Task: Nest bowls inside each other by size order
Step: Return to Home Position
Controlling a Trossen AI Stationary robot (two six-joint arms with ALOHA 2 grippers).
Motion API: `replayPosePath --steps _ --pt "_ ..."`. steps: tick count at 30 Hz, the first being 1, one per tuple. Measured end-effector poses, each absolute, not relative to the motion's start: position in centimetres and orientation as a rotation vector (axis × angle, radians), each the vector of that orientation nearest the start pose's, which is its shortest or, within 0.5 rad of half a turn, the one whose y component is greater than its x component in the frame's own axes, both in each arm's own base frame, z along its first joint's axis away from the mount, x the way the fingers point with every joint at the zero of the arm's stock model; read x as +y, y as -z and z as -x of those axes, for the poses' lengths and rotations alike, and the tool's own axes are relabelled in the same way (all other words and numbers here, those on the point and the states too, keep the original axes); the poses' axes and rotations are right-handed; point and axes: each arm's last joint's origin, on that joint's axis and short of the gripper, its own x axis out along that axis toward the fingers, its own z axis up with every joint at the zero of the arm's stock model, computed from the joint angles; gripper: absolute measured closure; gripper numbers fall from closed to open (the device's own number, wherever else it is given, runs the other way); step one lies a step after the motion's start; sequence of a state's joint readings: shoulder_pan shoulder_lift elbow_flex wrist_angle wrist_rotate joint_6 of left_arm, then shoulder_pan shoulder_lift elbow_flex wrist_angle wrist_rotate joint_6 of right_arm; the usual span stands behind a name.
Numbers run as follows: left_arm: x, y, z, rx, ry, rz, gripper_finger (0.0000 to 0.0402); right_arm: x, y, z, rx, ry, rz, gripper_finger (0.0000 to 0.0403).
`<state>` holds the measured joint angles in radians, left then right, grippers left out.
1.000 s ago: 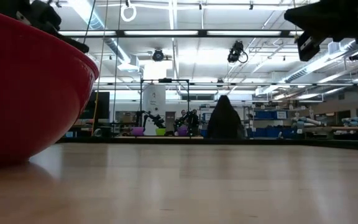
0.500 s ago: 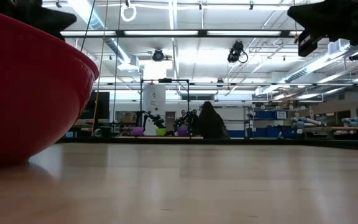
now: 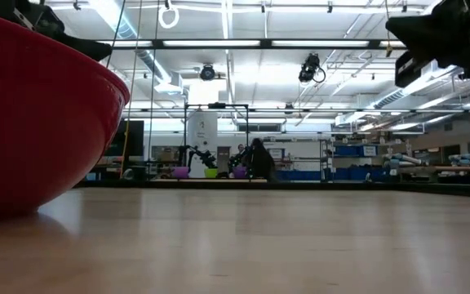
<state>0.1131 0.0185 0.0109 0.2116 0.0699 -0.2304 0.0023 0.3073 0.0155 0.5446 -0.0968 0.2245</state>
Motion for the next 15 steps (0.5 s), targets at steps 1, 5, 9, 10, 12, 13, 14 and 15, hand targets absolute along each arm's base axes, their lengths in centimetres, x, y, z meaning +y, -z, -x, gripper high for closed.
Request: replayPosePath --steps 1,5,9,10,12,13,14,15 --pt "0.9 -18.6 -9.6 -0.213 -0.026 0.210 0.0401 0.3 -19.2 -11.4 -0.233 -0.126 -0.207 0.0401" --pt "1.0 -18.6 -9.6 -0.210 -0.060 0.175 0.0401 0.0 -18.6 -11.5 -0.174 -0.099 -0.200 0.0401" --pt "1.0 -18.2 -9.6 -0.170 -0.070 0.182 0.0401 -0.3 -18.8 -11.5 -0.199 -0.107 -0.236 0.0401" --pt "1.0 -18.0 -9.7 -0.148 -0.072 0.183 0.0401 -0.3 -18.9 -11.5 -0.205 -0.111 -0.235 0.0401" --pt "1.0 -17.5 -9.7 -0.103 -0.078 0.170 0.0401 -0.3 -18.9 -11.6 -0.203 -0.111 -0.232 0.0401" --pt "1.0 -17.4 -9.7 -0.089 -0.080 0.166 0.0401 -0.4 -18.9 -11.7 -0.204 -0.110 -0.226 0.0401" --pt "1.0 -17.3 -9.7 -0.082 -0.081 0.165 0.0401 -0.4 -18.8 -11.8 -0.199 -0.108 -0.216 0.0401" --pt "1.0 -17.3 -9.8 -0.079 -0.081 0.163 0.0401 -0.4 -18.7 -11.9 -0.187 -0.106 -0.211 0.0401"
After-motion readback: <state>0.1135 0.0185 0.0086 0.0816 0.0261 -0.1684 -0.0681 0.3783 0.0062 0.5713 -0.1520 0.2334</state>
